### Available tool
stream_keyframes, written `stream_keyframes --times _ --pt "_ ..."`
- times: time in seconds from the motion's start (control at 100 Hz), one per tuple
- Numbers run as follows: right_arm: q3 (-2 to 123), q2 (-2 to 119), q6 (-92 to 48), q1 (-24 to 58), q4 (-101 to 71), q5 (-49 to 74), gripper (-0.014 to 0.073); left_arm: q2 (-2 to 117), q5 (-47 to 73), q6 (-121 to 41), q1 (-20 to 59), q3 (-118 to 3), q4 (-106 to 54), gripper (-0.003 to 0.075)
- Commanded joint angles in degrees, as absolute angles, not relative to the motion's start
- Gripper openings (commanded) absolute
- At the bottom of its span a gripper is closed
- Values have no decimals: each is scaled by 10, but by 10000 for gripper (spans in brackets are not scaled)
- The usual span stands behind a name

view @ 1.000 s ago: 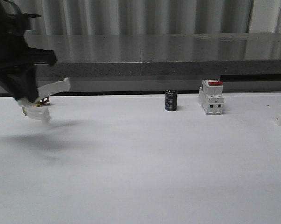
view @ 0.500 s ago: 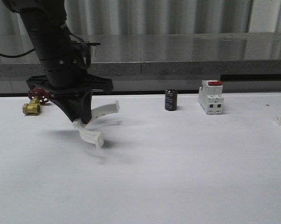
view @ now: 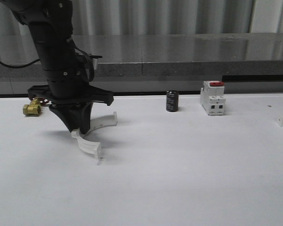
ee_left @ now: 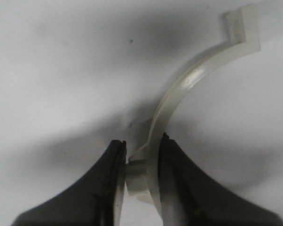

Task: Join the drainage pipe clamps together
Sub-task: 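Carry the clamp half with the left gripper and lower it onto the table, then open the left gripper and lift it away from the clamp half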

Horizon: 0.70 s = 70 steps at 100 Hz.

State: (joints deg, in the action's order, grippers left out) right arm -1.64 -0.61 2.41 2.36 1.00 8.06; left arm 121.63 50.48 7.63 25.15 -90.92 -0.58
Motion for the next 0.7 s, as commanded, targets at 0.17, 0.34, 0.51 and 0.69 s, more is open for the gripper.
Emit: stream_keyframes --times 0.17,0.34,0.51,0.69 --pt "-5 -15 20 19 8 33 -67 1184 504 85 256 -925 -5 463" --pt "-5 -15 20 19 8 33 -67 1183 492 85 255 -925 11 491" --pt "-5 -15 20 19 8 33 -67 1141 473 85 252 -925 11 491" --pt "-5 -15 20 19 8 33 -67 1056 457 85 218 -925 14 491"
